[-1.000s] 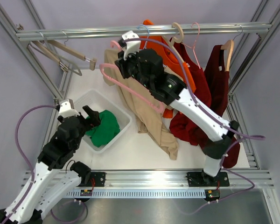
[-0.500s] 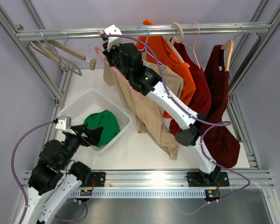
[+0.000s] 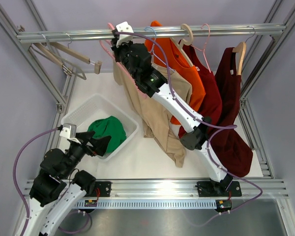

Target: Remove the t-shirt from the hanger

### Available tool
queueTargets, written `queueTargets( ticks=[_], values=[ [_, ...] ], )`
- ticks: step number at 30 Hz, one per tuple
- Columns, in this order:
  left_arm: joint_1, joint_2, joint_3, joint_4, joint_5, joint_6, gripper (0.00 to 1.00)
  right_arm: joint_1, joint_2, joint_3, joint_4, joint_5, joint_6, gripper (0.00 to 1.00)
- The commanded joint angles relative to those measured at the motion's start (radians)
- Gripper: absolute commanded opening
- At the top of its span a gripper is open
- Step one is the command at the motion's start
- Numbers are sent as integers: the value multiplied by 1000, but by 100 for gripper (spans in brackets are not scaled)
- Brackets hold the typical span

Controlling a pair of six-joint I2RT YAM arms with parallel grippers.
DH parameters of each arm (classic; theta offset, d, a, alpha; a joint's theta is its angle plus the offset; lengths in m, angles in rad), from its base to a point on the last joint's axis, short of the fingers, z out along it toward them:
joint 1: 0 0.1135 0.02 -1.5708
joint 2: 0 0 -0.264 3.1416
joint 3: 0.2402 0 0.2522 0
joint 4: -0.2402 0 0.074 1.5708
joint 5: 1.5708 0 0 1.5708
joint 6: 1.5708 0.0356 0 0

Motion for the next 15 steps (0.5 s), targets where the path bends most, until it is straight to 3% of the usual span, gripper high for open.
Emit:
queueTargets(
  ticks=[1,15],
  values=[
    [4,8,-1,52,59,17,99,-31,26,52,103,-6,31,0],
    [8,13,-3,54,70,17,99,-29,33,-22,85,17,147,0]
  ],
)
